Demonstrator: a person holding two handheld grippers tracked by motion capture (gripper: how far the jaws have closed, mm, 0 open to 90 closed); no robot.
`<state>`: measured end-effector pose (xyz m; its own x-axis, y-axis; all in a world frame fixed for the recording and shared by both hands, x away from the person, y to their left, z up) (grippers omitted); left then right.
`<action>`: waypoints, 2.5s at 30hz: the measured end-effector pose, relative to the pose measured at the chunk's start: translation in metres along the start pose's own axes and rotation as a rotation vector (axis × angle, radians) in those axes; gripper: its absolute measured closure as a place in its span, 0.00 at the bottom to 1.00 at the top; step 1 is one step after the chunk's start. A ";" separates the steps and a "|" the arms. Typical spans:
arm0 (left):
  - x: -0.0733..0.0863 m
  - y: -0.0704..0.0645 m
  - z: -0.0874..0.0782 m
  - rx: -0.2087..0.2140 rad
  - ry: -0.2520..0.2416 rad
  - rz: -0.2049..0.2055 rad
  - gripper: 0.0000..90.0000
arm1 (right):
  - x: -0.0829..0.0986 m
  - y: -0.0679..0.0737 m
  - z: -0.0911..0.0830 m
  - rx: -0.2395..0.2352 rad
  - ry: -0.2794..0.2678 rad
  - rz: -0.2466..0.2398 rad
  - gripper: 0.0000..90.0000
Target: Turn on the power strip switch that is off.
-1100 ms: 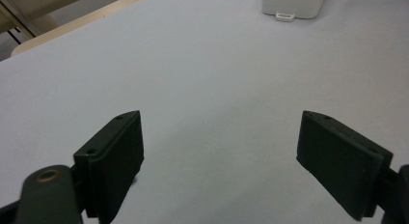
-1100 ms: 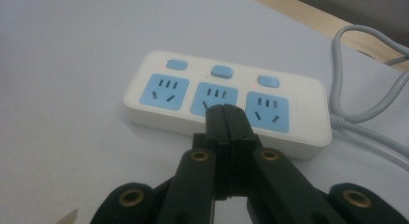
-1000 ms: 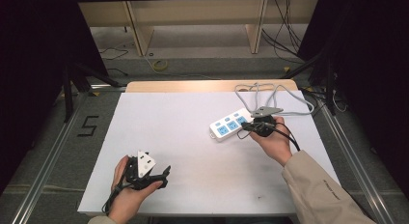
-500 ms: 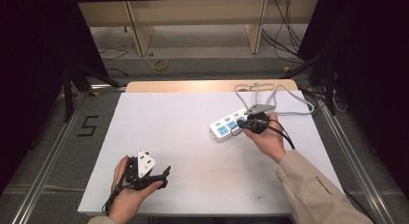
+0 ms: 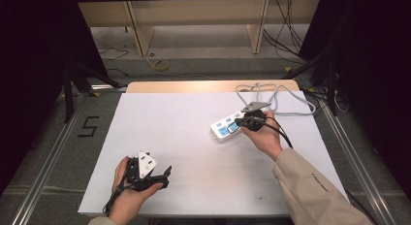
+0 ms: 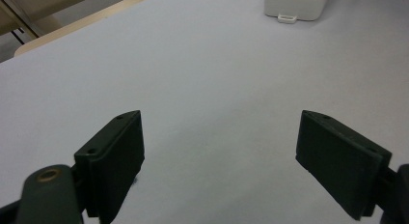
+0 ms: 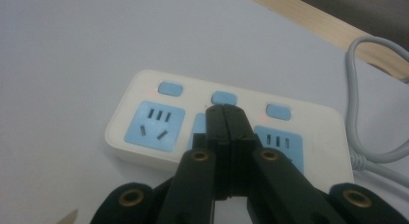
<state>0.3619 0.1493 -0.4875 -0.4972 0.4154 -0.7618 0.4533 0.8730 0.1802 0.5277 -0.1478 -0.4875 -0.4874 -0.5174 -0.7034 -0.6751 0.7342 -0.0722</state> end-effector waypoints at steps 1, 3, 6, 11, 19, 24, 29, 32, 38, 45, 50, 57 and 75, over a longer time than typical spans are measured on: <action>0.000 0.000 0.000 0.001 0.000 0.000 0.19 | 0.000 0.000 0.001 0.002 0.001 -0.003 1.00; 0.000 -0.001 0.000 0.004 -0.001 0.000 0.19 | -0.001 0.000 0.002 0.001 0.003 0.004 1.00; 0.000 -0.001 0.000 0.009 -0.003 0.001 0.19 | -0.003 -0.001 0.005 0.003 0.007 0.006 1.00; 0.000 -0.001 0.000 0.013 -0.002 0.002 0.19 | -0.005 -0.001 0.010 0.005 0.016 0.008 1.00; 0.000 -0.002 0.001 0.015 -0.003 -0.001 0.20 | -0.007 -0.001 0.019 0.010 0.028 0.012 1.00; 0.000 -0.002 0.001 0.016 -0.003 -0.002 0.20 | -0.008 0.001 0.024 0.009 0.030 0.017 1.00; 0.000 -0.002 0.001 0.017 -0.005 0.000 0.21 | -0.009 0.000 0.029 0.011 0.038 0.018 1.00; 0.000 -0.002 0.001 0.017 -0.003 -0.001 0.21 | -0.010 -0.001 0.030 0.013 0.040 0.025 1.00; 0.000 -0.002 0.001 0.019 0.000 0.004 0.21 | -0.010 -0.004 0.033 0.021 0.049 0.030 1.00; 0.000 -0.003 0.001 0.023 0.000 0.004 0.21 | -0.011 -0.006 0.035 0.023 0.054 0.031 1.00; 0.001 -0.002 0.001 0.024 0.003 0.009 0.21 | -0.015 -0.007 0.036 0.027 0.056 0.027 1.00; 0.001 -0.003 0.001 0.024 0.001 0.003 0.21 | -0.018 -0.007 0.040 0.027 0.056 0.029 1.00; 0.001 -0.003 0.001 0.028 0.006 0.007 0.21 | -0.019 -0.009 0.047 0.021 0.063 0.042 1.00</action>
<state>0.3610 0.1472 -0.4895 -0.4982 0.4228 -0.7570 0.4770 0.8627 0.1679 0.5691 -0.1236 -0.5069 -0.5496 -0.5121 -0.6601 -0.6415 0.7648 -0.0591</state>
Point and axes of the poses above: each handheld gripper's, and its own axes: z roughly forward along the jaws, x roughly out of its underside, y roughly to its left, the point moved 7 cm from there along z, roughly forward along the jaws, and after that the axes turned 5 degrees about y, right-handed, at the moved point
